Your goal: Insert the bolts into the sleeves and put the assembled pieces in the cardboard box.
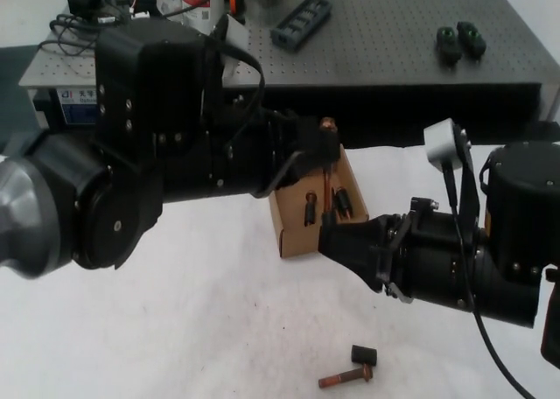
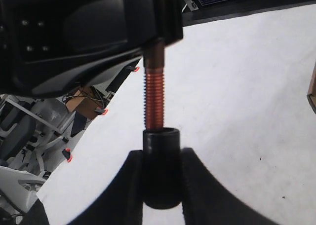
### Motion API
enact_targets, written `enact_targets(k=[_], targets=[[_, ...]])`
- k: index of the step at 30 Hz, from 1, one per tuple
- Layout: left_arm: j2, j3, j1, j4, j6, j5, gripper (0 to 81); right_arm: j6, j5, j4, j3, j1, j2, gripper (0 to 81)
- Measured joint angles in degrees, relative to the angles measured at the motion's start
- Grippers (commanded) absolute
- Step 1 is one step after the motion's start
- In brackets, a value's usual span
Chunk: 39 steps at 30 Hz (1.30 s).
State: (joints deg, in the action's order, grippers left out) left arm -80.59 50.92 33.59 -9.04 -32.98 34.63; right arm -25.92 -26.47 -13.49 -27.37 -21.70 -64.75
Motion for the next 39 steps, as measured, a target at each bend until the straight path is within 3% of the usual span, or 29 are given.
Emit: enact_targets(k=[39], targets=[[0.4,0.2,0.0,-4.4,-6.3,-0.7,0.6,-2.3,6.9,-13.1,0.5,-0.5,-0.3,4.8]])
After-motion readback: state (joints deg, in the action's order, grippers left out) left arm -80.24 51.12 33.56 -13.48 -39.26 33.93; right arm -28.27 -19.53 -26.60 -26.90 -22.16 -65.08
